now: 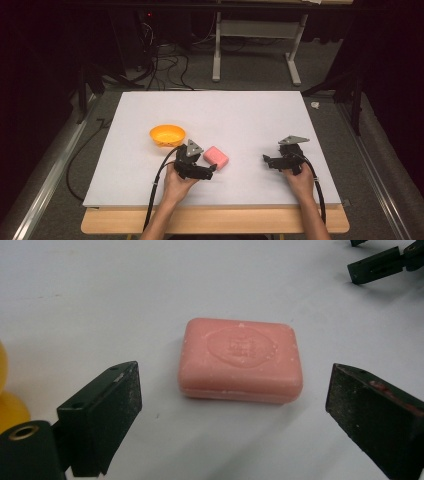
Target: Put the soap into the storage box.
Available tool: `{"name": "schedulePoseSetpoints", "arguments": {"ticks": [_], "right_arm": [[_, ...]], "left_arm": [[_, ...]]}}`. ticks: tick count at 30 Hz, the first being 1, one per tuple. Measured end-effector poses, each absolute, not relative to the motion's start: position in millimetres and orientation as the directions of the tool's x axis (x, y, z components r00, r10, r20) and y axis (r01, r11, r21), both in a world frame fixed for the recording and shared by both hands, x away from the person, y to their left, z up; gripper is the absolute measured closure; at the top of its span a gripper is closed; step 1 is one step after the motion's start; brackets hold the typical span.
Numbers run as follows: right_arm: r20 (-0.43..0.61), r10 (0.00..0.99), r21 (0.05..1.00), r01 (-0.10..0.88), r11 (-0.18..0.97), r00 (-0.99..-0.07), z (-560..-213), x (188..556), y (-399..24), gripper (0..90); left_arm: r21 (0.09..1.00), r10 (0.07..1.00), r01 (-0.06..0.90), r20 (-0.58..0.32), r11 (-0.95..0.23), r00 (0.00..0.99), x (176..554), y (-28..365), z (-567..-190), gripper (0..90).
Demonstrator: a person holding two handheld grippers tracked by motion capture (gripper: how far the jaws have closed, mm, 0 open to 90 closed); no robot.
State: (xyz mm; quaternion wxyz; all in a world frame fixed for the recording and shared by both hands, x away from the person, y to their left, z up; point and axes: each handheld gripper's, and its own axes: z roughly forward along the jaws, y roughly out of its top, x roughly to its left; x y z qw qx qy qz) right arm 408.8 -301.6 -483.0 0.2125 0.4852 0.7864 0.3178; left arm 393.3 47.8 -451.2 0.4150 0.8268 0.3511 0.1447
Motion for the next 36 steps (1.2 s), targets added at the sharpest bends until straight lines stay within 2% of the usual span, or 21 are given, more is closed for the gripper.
{"name": "schedulePoseSetpoints", "arguments": {"ticks": [5, 23, 30, 36], "right_arm": [[-0.027, 0.897, 0.706, 0.627, 0.329, -0.44, -483, 409, -302, 17.3], [-0.023, 0.899, 0.705, 0.631, 0.325, -0.438, -483, 409, -302, 17.2], [-0.023, 0.899, 0.705, 0.63, 0.325, -0.438, -483, 409, -302, 17.2], [-0.025, 0.898, 0.706, 0.629, 0.327, -0.439, -483, 409, -302, 17.1]], "left_arm": [[0.784, 0.696, 0.466, -0.061, -0.41, 0.715, 397, 41, -452, 4.2], [0.745, 0.709, 0.504, -0.059, -0.437, 0.702, 417, 16, -470, 3.2], [0.727, 0.712, 0.509, -0.04, -0.46, 0.701, 419, 11, -478, 5.0], [0.728, 0.705, 0.491, -0.014, -0.478, 0.709, 418, 8, -482, 10.2]]}}
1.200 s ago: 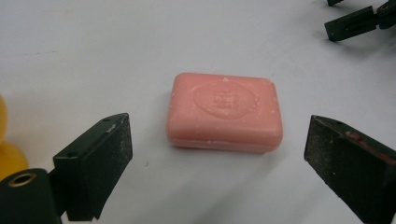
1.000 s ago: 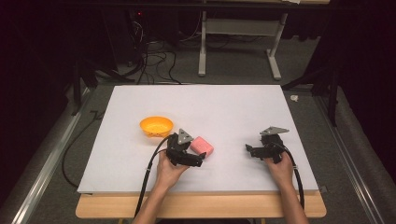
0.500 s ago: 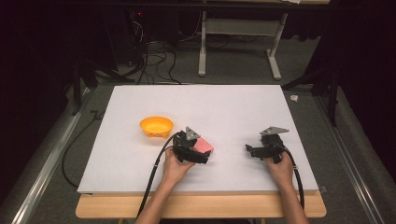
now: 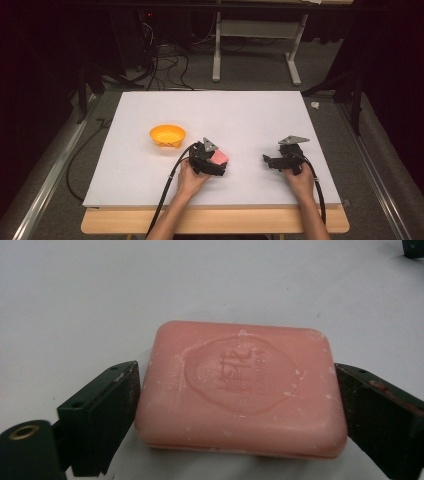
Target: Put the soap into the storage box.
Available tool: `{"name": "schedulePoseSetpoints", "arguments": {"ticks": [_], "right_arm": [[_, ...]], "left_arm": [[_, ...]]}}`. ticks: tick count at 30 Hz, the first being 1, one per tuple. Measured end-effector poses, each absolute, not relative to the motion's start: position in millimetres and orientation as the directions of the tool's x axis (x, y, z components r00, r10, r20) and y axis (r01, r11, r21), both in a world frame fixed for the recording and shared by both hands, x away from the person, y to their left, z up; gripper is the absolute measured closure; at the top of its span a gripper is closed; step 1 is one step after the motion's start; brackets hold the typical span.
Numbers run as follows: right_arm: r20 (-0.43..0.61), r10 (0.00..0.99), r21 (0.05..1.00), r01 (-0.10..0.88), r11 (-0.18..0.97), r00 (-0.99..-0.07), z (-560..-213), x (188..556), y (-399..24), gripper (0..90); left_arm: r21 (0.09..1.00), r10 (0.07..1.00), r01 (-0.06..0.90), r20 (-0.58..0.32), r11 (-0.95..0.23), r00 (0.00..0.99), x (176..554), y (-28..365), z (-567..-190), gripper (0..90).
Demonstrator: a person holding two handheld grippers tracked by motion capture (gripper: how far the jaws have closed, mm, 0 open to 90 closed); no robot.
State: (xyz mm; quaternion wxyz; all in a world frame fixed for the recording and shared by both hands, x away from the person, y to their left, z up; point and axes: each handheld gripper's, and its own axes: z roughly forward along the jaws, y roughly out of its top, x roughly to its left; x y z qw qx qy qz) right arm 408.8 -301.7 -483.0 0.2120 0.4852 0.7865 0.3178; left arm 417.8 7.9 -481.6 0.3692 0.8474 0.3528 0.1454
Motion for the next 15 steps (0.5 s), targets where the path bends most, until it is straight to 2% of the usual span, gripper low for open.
{"name": "schedulePoseSetpoints", "arguments": {"ticks": [4, 15], "right_arm": [[-0.026, 0.898, 0.706, 0.628, 0.327, -0.439, -483.1, 408.8, -301.7, 17.2], [-0.025, 0.898, 0.705, 0.629, 0.327, -0.439, -483.0, 408.8, -301.8, 17.1]], "left_arm": [[0.726, 0.698, 0.473, 0.013, -0.499, 0.716, 416.7, 6.0, -484.5, 12.6], [0.727, 0.696, 0.471, 0.013, -0.499, 0.718, 416.4, 7.1, -484.6, 13.6]]}}
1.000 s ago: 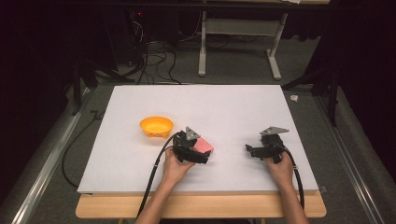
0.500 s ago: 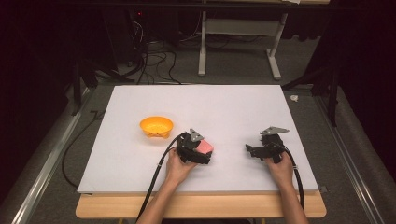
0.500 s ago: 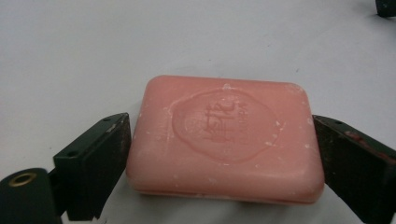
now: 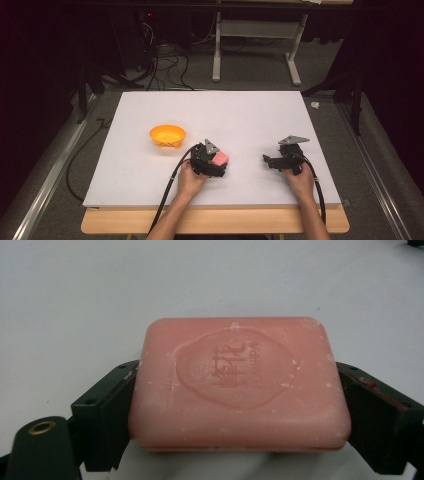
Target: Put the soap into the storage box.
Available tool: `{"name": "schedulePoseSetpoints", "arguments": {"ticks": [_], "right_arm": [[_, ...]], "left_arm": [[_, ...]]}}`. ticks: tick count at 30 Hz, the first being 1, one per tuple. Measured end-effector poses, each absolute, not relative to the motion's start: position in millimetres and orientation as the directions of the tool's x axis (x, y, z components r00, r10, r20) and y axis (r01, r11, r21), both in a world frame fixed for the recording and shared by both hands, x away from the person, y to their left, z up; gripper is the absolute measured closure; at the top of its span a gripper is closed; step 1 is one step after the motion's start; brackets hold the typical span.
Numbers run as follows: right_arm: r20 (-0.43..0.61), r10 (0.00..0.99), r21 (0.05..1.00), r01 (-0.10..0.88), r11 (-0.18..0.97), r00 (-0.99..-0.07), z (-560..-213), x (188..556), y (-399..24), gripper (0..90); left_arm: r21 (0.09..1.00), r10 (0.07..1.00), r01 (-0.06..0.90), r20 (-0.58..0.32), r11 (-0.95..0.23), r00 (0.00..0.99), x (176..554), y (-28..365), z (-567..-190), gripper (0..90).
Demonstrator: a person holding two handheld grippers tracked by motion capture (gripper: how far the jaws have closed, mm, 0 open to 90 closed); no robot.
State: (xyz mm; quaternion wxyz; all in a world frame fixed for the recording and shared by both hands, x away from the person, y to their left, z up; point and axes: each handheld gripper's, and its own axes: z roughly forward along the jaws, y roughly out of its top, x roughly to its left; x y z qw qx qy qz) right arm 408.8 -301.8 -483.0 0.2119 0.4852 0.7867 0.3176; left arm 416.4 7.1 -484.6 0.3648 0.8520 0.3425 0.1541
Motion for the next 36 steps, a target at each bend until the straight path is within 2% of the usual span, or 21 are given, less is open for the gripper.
{"name": "schedulePoseSetpoints", "arguments": {"ticks": [8, 36], "right_arm": [[-0.025, 0.898, 0.705, 0.629, 0.327, -0.439, -483, 409, -302, 17.1], [-0.026, 0.898, 0.706, 0.628, 0.327, -0.438, -483, 409, -302, 17.2]], "left_arm": [[0.731, 0.693, 0.478, -0.008, -0.487, 0.721, 416, 11, -482, 13.7], [0.789, 0.705, 0.431, 0.004, -0.437, 0.709, 393, 43, -447, 13.7]]}}
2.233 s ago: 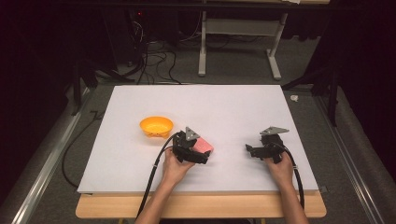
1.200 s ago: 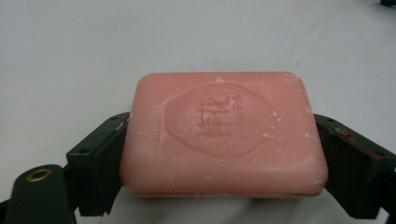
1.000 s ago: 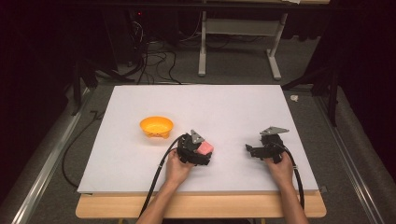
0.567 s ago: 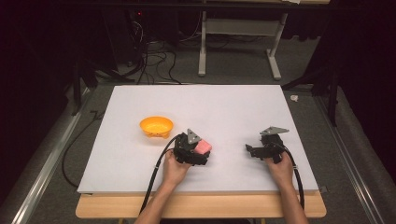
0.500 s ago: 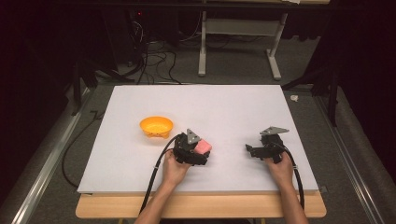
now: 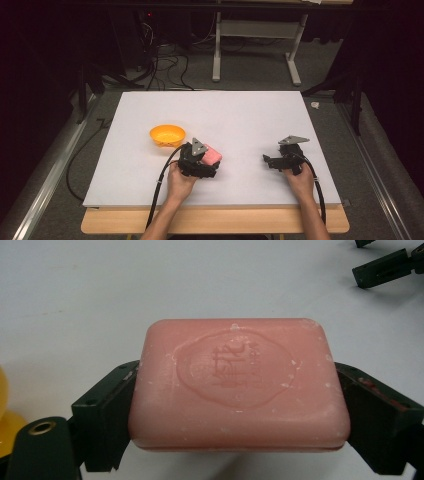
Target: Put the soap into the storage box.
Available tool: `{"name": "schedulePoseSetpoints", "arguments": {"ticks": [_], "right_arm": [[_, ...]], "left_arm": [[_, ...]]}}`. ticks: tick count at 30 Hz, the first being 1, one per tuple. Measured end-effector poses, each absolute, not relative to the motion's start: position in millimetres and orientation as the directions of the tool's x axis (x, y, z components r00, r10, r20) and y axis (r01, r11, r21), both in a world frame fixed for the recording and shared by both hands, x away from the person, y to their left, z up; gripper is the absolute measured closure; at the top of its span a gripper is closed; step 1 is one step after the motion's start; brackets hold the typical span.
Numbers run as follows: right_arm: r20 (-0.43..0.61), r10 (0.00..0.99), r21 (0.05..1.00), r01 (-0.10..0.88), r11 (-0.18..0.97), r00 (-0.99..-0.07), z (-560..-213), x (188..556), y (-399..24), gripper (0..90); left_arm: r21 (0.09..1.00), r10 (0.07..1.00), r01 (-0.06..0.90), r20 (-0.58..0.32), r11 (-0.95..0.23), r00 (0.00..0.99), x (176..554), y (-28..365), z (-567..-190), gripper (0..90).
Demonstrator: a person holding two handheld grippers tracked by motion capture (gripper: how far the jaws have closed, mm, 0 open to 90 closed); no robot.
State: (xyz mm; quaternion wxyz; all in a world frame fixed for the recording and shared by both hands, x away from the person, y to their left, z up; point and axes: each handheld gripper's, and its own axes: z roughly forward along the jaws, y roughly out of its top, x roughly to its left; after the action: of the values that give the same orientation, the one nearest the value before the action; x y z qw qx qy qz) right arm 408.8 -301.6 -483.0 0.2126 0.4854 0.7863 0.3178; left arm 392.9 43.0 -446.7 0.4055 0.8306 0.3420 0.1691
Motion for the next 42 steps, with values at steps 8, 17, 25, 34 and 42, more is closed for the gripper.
{"name": "schedulePoseSetpoints", "arguments": {"ticks": [8, 17, 25, 34, 42], "right_arm": [[-0.026, 0.898, 0.706, 0.628, 0.327, -0.439, -483, 409, -302, 17.1], [-0.026, 0.898, 0.706, 0.628, 0.327, -0.438, -483, 409, -302, 17.1], [-0.028, 0.898, 0.706, 0.627, 0.329, -0.44, -483, 409, -302, 17.1], [-0.028, 0.898, 0.707, 0.627, 0.329, -0.44, -483, 409, -302, 17.1], [-0.026, 0.898, 0.706, 0.628, 0.327, -0.439, -483, 409, -302, 17.2]], "left_arm": [[0.791, 0.713, 0.424, 0.022, -0.441, 0.7, 387, 54, -439, 13.7], [0.8, 0.728, 0.43, 0.012, -0.418, 0.685, 381, 68, -435, 13.7], [0.808, 0.747, 0.436, 0.008, -0.397, 0.665, 378, 82, -430, 13.7], [0.818, 0.771, 0.441, 0.004, -0.369, 0.637, 377, 94, -423, 13.7], [0.821, 0.788, 0.447, 0.007, -0.356, 0.615, 378, 106, -418, 13.7]]}}
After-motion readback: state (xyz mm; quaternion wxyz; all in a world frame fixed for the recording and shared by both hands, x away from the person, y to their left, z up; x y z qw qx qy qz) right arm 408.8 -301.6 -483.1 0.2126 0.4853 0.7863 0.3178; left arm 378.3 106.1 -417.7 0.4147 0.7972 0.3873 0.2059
